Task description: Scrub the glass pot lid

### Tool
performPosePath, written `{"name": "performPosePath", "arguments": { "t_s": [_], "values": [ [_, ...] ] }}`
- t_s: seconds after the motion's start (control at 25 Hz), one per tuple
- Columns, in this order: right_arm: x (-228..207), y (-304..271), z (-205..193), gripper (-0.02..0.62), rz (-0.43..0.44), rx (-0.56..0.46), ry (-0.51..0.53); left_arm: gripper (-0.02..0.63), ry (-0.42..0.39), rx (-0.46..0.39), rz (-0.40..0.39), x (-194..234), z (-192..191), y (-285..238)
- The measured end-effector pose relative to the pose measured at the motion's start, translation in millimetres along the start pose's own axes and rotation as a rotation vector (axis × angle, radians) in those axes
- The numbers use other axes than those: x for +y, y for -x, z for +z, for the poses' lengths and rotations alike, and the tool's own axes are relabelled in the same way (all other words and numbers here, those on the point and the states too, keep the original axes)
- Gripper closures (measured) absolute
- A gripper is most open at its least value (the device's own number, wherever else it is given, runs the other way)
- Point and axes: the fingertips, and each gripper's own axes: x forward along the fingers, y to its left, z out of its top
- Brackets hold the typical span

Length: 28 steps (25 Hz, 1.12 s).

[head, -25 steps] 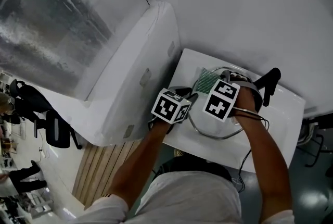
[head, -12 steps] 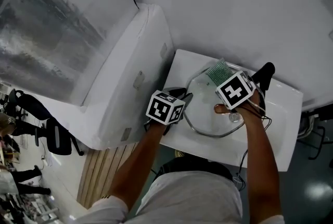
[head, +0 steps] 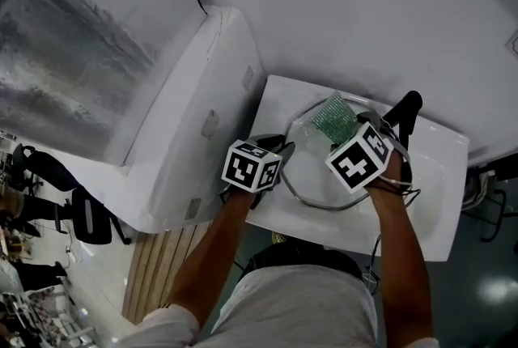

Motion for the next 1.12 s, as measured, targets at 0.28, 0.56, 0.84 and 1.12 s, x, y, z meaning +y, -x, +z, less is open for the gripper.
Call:
{"name": "performPosePath", "arguments": {
  "t_s": [0.28,0.56,0.84,1.12],
  "values": [
    [49,0,-13,0.247,0.005,0.182,0.349,0.472,0.003,-0.003,0.005,1,0,1],
    [79,-4,-16,0.247,0.055,0.303,0.539,0.472,0.004,-0.002,0.005,1,0,1],
    [86,-17,-23,0.247,0.042,0.314,0.575,0.474,-0.001,-0.005,0.005,0,0,1],
    [63,-8,-18,0.247,0.084,0.140,0.250,0.474,-0.004,-0.003,0.005,1,-1,1]
  ]
}}
